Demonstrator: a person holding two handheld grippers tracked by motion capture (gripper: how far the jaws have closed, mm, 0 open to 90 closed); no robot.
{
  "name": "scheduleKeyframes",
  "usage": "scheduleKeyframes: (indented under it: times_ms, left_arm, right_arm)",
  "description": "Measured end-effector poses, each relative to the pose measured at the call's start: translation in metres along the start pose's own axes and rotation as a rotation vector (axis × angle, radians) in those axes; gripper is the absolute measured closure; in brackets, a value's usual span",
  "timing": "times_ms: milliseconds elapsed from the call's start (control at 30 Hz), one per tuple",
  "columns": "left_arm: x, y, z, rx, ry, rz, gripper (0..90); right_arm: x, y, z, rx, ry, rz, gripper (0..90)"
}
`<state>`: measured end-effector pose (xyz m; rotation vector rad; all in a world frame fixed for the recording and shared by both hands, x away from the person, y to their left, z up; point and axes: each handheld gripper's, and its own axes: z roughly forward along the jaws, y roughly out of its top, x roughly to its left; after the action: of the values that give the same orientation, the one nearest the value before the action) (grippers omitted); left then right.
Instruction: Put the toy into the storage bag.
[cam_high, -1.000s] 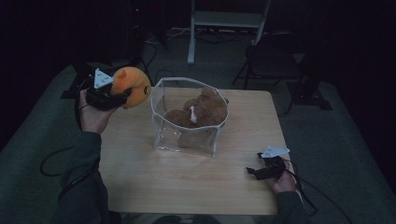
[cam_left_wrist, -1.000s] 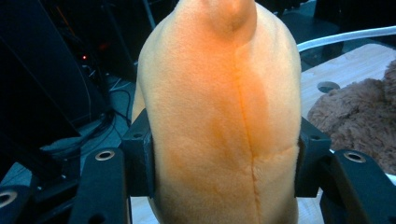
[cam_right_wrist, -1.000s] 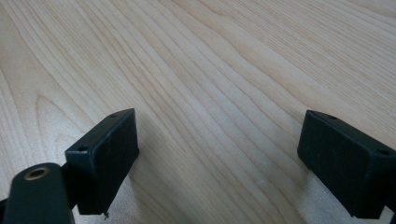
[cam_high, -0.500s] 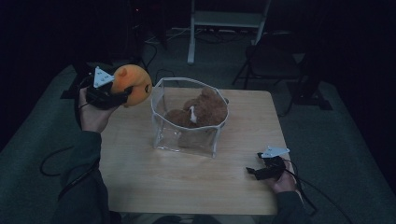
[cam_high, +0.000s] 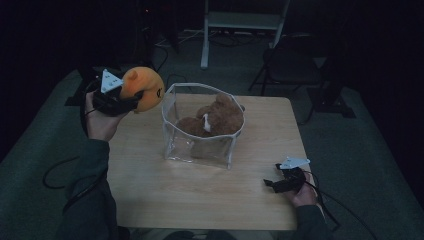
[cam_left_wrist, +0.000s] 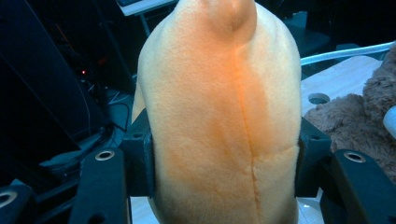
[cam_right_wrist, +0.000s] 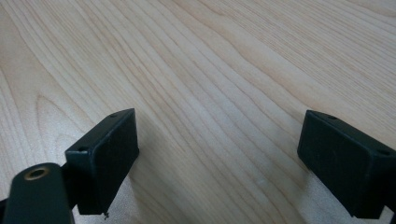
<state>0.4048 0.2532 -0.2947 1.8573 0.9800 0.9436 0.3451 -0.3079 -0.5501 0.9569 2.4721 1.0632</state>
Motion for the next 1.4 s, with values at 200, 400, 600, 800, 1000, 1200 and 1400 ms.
scheduleKeyframes:
  times_ms: [200, 400, 600, 800, 1000, 1200, 1400]
  left_arm:
    - [-0.001, 0.003, 0.000, -0.007, -0.001, 0.000, 40.7]
    - [-0.004, 0.007, 0.000, -0.013, -0.004, 0.007, 40.7]
    - [-0.006, 0.008, 0.000, -0.021, -0.011, 0.006, 40.7]
    - [-0.008, 0.010, 0.001, -0.028, -0.019, 0.005, 40.8]
    - [-0.009, 0.011, 0.001, -0.033, -0.023, 0.006, 40.8]
    - [-0.012, 0.014, -0.001, -0.042, -0.033, 0.008, 40.8]
    - [-0.014, 0.016, -0.002, -0.051, -0.042, 0.013, 40.8]
  right_arm:
    - [0.000, 0.000, 0.000, 0.000, 0.000, 0.000, 11.6]
    - [0.000, 0.000, 0.000, 0.000, 0.000, 0.001, 11.6]
    - [0.000, 0.000, 0.000, 0.000, 0.000, 0.001, 11.6]
    - [0.000, 0.000, 0.000, 0.000, 0.000, 0.000, 11.6]
    - [0.000, 0.000, 0.000, 0.000, 0.000, 0.000, 11.6]
    - [0.000, 0.000, 0.000, 0.000, 0.000, 0.000, 11.6]
    - [0.000, 0.000, 0.000, 0.000, 0.000, 0.000, 11.6]
